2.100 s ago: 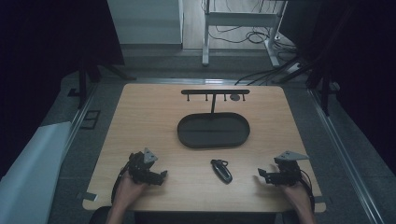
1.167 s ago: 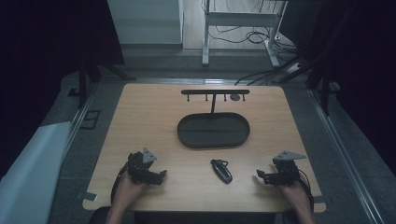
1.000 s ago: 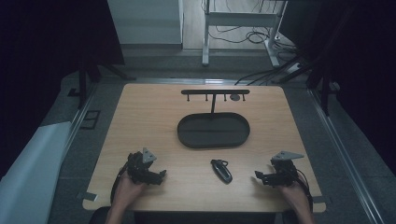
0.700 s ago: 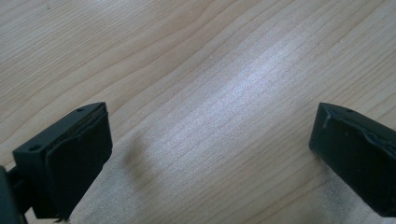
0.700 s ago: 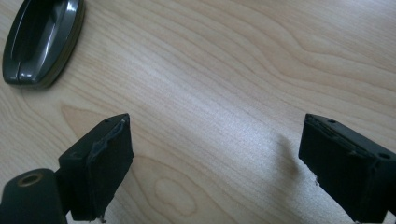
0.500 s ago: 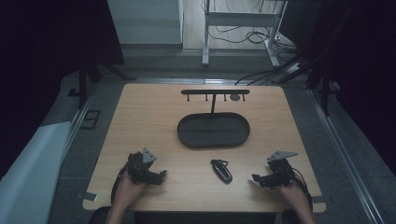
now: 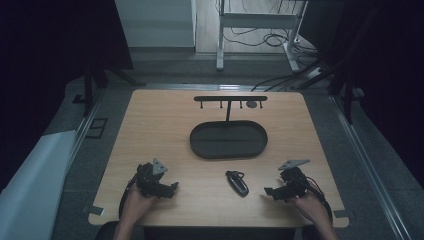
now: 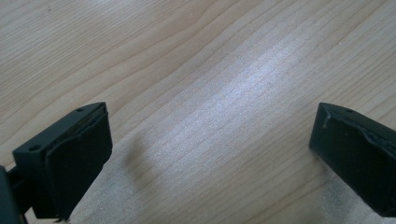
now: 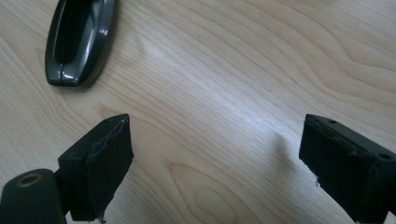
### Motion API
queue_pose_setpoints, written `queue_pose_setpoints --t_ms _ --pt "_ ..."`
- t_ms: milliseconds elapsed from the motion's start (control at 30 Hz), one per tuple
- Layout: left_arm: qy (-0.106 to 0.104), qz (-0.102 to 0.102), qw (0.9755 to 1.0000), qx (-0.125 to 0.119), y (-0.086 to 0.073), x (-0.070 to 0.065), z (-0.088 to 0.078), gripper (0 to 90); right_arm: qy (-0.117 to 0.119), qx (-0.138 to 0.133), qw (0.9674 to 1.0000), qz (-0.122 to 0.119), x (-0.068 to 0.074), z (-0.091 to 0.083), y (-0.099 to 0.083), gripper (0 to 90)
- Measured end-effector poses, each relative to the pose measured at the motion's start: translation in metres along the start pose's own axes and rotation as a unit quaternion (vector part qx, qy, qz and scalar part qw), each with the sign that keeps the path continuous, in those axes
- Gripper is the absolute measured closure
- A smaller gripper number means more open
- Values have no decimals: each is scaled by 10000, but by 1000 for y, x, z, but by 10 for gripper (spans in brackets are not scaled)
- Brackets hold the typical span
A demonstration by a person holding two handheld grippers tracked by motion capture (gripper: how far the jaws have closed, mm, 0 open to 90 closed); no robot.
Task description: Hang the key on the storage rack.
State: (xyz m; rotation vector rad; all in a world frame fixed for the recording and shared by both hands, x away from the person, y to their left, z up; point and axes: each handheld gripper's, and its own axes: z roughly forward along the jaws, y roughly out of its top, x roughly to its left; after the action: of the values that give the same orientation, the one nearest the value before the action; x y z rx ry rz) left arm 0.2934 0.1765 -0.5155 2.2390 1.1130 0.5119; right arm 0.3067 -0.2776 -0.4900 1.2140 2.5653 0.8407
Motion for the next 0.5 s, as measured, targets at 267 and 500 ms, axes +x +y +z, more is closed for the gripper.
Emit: queue_pose_setpoints --t_ms 267,500 --pt "-2 23 10000 21 0 0 0 0 47 310 9990 -309 10 7 14 104" --pt "-7 67 10000 56 0 0 0 0 128 607 9969 -488 18 13 22 105"
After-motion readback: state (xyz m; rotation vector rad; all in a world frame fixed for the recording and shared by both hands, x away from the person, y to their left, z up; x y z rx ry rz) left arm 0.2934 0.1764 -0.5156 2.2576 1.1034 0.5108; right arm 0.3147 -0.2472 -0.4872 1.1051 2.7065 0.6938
